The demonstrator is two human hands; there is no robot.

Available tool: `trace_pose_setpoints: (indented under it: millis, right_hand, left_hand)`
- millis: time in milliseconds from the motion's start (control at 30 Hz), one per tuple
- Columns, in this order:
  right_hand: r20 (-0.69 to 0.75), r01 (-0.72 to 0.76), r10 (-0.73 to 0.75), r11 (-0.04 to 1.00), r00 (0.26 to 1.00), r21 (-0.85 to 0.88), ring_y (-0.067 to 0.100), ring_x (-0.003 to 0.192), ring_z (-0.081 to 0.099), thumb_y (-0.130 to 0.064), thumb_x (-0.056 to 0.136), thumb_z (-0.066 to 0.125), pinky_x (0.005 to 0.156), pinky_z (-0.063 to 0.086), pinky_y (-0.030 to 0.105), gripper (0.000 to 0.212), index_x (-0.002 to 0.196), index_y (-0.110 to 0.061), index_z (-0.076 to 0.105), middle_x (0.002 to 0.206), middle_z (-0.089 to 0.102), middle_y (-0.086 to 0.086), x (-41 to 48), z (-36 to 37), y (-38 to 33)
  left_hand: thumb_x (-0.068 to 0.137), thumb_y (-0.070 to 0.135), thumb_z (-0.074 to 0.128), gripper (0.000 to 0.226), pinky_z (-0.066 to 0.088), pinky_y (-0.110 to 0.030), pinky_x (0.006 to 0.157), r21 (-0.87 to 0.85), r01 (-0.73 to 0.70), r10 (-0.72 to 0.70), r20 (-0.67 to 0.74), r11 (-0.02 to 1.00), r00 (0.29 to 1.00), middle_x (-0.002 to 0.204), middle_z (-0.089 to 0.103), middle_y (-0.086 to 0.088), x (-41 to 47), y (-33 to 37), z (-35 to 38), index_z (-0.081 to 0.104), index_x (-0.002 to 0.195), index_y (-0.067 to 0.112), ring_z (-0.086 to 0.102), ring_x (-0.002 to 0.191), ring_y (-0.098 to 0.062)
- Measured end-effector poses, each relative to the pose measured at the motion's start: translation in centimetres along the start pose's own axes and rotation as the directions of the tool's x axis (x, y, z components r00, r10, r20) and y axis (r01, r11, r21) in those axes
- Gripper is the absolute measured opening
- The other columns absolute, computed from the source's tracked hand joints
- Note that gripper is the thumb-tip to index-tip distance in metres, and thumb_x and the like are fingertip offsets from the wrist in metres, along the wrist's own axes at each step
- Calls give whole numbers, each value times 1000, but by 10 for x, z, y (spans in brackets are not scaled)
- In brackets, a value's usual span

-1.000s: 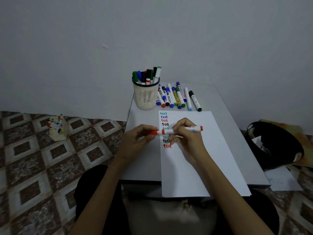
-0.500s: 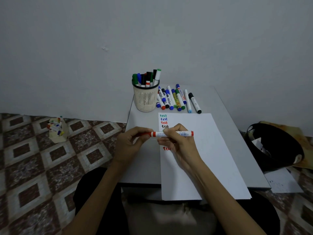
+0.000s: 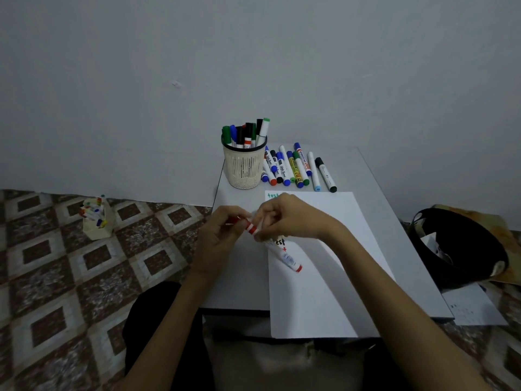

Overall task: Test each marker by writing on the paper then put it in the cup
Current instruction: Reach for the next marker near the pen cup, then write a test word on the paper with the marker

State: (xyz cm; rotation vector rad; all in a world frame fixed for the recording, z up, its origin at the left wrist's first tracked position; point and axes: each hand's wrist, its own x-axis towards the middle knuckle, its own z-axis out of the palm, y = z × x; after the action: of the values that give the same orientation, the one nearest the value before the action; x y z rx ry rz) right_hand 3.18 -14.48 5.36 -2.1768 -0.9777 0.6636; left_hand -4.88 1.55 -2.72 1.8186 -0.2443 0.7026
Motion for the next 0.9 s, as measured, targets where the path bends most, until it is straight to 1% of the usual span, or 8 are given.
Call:
trace_pose_setpoints:
  millis: [167, 267, 400, 467, 600, 667, 800, 900]
  right_hand:
    - [-370, 69, -84, 996, 925, -54, 19, 62, 60, -8, 82, 68, 63, 57, 37, 13, 94, -8, 64, 72, 62, 6, 24, -36, -9]
    - [-769, 248, -136, 968, 624, 30, 18, 66, 62, -9, 84, 67, 67, 59, 40, 11, 90, -12, 58, 73, 60, -1, 45, -64, -23]
    - [-935, 385, -162, 922, 315, -30, 15, 71, 64, -15, 85, 65, 66, 58, 39, 18, 100, -8, 58, 76, 62, -3, 74, -84, -39]
    - [-931, 322, -155, 946, 330, -44, 14, 69, 62, -15, 85, 66, 68, 57, 38, 20, 101, -7, 59, 76, 63, 0, 86, -81, -39]
    - [-781, 19, -112, 992, 614, -127, 12, 76, 60, -24, 85, 70, 75, 53, 32, 26, 105, -10, 64, 86, 65, 0, 99, -66, -23]
    - [-752, 3, -99, 992, 651, -128, 12, 80, 60, -36, 81, 73, 70, 49, 24, 39, 109, -9, 66, 92, 67, 1, 97, -62, -12]
    - [-872, 39, -5, 999, 490, 16, 12, 86, 63, -38, 90, 61, 75, 49, 24, 32, 108, -12, 69, 97, 69, 0, 79, -71, 17]
    - [-891, -319, 229, 942, 392, 102, 24, 100, 63, -18, 90, 54, 76, 44, 29, 24, 110, -14, 66, 108, 67, 5, 63, -80, 60]
  left_hand:
    - [87, 31, 56, 45, 46, -19, 89, -22, 178, -178, -4, 984, 984, 130, 49, 2, -2, -3, 5, 40, 130, 30, 56, 108, -9]
    - [90, 38, 44, 50, 29, -28, 109, 339, 61, -138, 207, 939, 969, 139, 42, 5, -4, -11, 10, 39, 136, 21, 37, 127, -4]
    - [87, 47, 20, 63, 3, -35, 116, 609, -127, -136, 368, 783, 920, 149, 32, 3, -6, -15, 15, 34, 142, 20, 21, 139, -10]
    - [87, 48, 19, 64, 2, -40, 117, 642, -153, -149, 391, 751, 908, 149, 32, 4, -6, -17, 16, 36, 141, 19, 20, 141, -12]
    - [88, 48, 21, 63, 5, -44, 117, 654, -159, -148, 388, 740, 910, 147, 36, 2, -7, -19, 16, 41, 138, 17, 23, 140, -14]
    - [88, 49, 22, 63, 4, -43, 117, 652, -152, -145, 378, 743, 914, 147, 36, 2, -8, -19, 16, 40, 139, 18, 24, 139, -13]
    - [88, 52, 22, 62, 2, -41, 117, 637, -127, -162, 375, 761, 913, 148, 34, 6, -8, -17, 16, 35, 142, 25, 21, 139, -8]
    - [87, 54, 20, 60, 0, -42, 117, 639, -125, -176, 386, 759, 906, 149, 32, 9, -7, -15, 16, 39, 139, 30, 19, 140, -6]
